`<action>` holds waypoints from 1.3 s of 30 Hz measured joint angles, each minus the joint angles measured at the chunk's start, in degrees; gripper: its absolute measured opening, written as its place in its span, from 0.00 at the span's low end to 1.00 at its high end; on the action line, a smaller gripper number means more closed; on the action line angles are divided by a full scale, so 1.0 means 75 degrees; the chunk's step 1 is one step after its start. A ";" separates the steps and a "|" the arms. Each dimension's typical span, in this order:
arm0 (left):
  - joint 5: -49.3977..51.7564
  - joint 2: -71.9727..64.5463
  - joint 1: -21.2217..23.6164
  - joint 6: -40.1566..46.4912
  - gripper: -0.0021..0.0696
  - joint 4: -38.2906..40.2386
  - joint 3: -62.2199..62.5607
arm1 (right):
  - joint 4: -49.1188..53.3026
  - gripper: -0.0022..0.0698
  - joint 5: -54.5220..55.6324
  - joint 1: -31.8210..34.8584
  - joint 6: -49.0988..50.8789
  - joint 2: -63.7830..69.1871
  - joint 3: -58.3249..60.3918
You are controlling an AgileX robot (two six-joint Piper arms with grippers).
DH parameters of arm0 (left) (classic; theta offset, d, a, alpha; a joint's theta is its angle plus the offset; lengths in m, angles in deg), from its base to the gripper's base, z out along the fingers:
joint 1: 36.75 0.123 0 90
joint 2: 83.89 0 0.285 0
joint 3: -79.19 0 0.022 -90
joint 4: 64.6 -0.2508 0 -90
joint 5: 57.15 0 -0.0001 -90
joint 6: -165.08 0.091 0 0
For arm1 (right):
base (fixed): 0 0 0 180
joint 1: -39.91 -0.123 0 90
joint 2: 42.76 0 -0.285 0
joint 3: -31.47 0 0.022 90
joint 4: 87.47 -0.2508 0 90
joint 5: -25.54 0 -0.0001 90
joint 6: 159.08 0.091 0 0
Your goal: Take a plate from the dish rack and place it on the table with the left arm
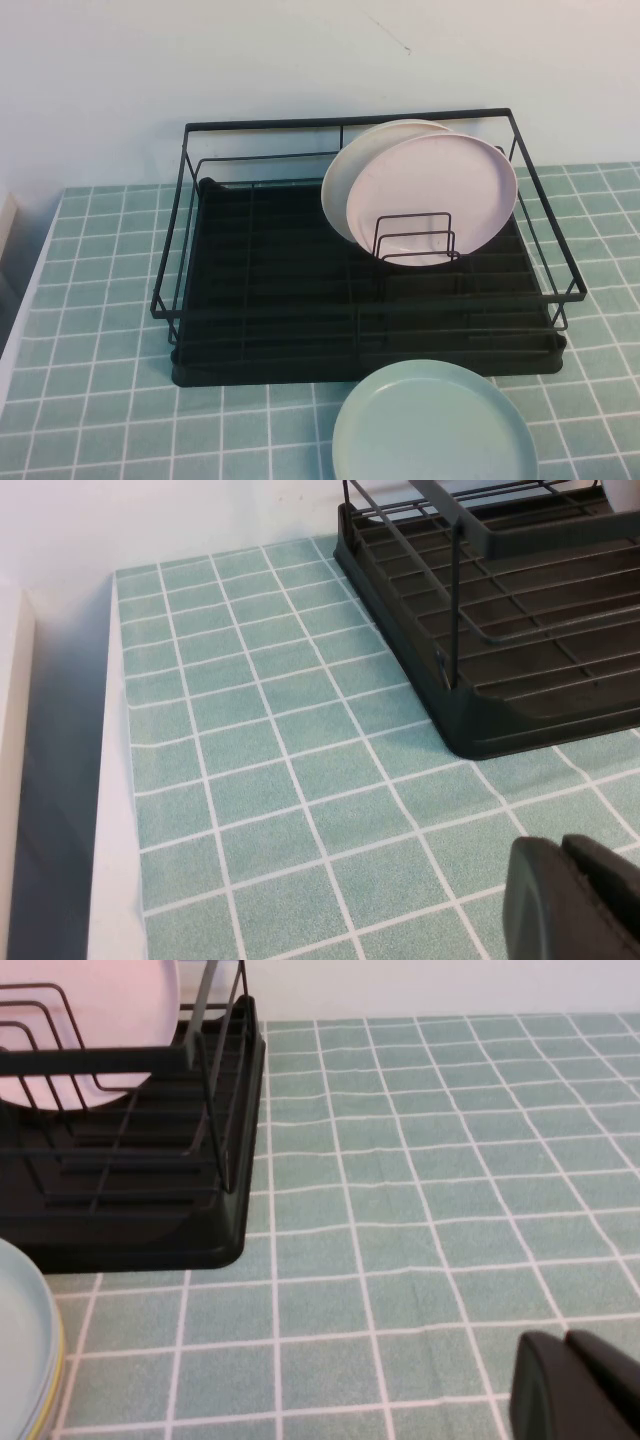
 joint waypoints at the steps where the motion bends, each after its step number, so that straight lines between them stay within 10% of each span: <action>1: 0.0000 0.0000 0.0000 0.0014 0.02 0.0000 0.0000 | 0.0000 0.03 0.0000 0.0000 0.0000 0.0000 0.0000; 39: -0.0964 0.0000 0.0017 0.0065 0.02 -0.0018 -0.0089 | 0.0000 0.03 0.0000 0.0000 0.0000 0.0000 0.0000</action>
